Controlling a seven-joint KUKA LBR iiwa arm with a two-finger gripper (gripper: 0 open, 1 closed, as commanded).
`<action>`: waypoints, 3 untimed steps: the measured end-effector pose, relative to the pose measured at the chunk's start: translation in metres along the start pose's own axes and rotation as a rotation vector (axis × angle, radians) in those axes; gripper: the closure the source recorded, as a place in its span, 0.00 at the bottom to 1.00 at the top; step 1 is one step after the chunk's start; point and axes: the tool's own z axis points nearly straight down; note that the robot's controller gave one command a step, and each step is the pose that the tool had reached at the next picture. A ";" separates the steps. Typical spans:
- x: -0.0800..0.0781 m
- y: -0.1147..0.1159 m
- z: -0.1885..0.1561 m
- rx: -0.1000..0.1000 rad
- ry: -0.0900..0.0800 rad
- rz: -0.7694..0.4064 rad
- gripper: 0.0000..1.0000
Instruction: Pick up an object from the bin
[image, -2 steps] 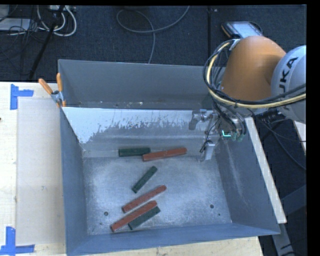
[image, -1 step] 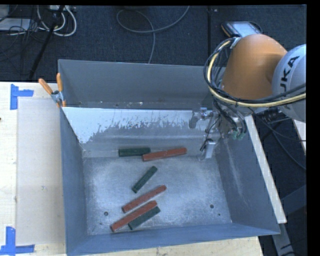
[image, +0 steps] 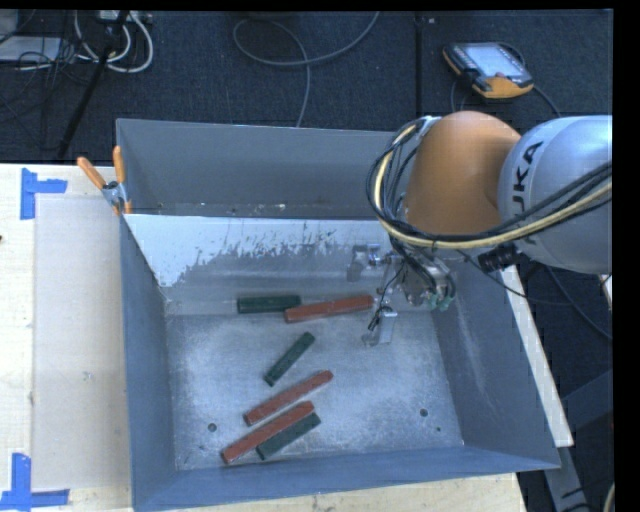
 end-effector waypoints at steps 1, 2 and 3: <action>0.000 0.045 0.035 -0.001 0.009 -0.105 0.00; 0.012 0.061 0.089 -0.002 0.000 -0.091 0.00; 0.011 0.090 0.103 0.001 0.001 -0.070 0.00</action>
Offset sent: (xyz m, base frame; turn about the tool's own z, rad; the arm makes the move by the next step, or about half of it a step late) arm -0.0199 0.0642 -0.1046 -0.0831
